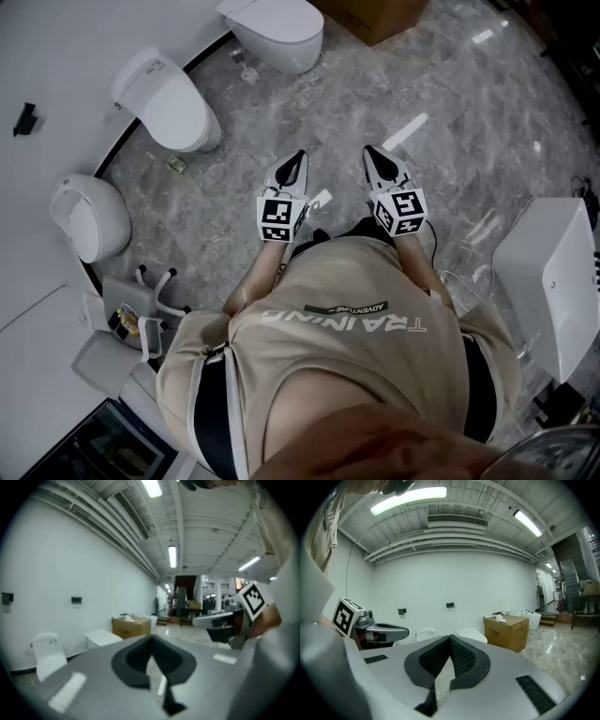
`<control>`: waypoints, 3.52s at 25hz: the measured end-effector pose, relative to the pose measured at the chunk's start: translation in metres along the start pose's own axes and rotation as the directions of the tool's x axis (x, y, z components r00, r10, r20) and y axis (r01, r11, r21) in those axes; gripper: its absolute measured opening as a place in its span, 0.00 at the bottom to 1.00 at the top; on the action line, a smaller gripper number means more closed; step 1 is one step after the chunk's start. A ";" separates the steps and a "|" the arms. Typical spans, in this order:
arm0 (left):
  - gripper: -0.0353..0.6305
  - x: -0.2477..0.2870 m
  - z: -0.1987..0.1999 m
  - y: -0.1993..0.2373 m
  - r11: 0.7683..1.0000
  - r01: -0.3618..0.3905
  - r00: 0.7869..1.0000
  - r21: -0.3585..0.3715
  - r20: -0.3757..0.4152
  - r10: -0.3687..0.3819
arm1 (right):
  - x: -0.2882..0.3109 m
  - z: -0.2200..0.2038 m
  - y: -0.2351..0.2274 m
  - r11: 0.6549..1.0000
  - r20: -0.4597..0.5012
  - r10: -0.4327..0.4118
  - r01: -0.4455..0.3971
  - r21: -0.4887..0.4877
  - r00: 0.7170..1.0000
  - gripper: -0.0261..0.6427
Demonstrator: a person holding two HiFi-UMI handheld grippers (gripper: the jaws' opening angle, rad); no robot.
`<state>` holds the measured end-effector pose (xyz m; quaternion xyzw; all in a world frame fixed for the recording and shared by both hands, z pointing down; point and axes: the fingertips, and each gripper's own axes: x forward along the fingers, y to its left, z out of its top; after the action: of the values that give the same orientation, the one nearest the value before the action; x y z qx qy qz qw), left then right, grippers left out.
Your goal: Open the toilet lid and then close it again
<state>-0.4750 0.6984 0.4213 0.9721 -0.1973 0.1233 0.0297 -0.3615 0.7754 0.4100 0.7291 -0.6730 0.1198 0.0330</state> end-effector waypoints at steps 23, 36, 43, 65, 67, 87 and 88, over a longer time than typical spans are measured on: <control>0.06 0.072 0.013 0.002 0.999 -0.031 1.000 -0.037 -0.003 0.031 | 0.032 -0.009 -0.061 0.999 -0.068 0.040 -0.042 -0.024 0.997 0.06; 0.06 0.170 0.031 0.003 0.992 -0.129 0.991 -0.017 -0.037 0.128 | 0.081 0.002 -0.163 0.990 -0.055 0.130 -0.133 -0.045 0.990 0.06; 0.06 0.203 0.038 0.036 0.987 -0.153 0.981 0.048 -0.112 0.158 | 0.117 0.005 -0.185 0.987 -0.079 0.160 -0.159 0.017 0.984 0.06; 0.06 0.341 0.063 0.168 0.998 0.022 0.996 -0.061 -0.089 -0.027 | 0.295 0.067 -0.235 0.998 -0.102 -0.003 0.010 0.068 0.995 0.06; 0.06 0.356 0.061 0.173 0.998 0.025 0.995 -0.065 -0.096 -0.031 | 0.308 0.064 -0.246 0.998 -0.122 -0.001 0.007 0.055 0.993 0.06; 0.06 0.539 0.116 0.226 0.969 -0.212 0.972 -0.130 -0.128 0.195 | 0.473 0.079 -0.395 0.963 -0.167 0.269 -0.268 0.029 0.949 0.06; 0.06 0.545 0.117 0.226 0.968 -0.211 0.972 -0.134 -0.133 0.193 | 0.475 0.078 -0.399 0.962 -0.172 0.272 -0.270 0.035 0.947 0.06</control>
<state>-0.0509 0.2732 0.4471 0.9329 -0.3019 0.1685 0.1003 0.0747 0.3332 0.4841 0.6167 -0.7605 0.1905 0.0711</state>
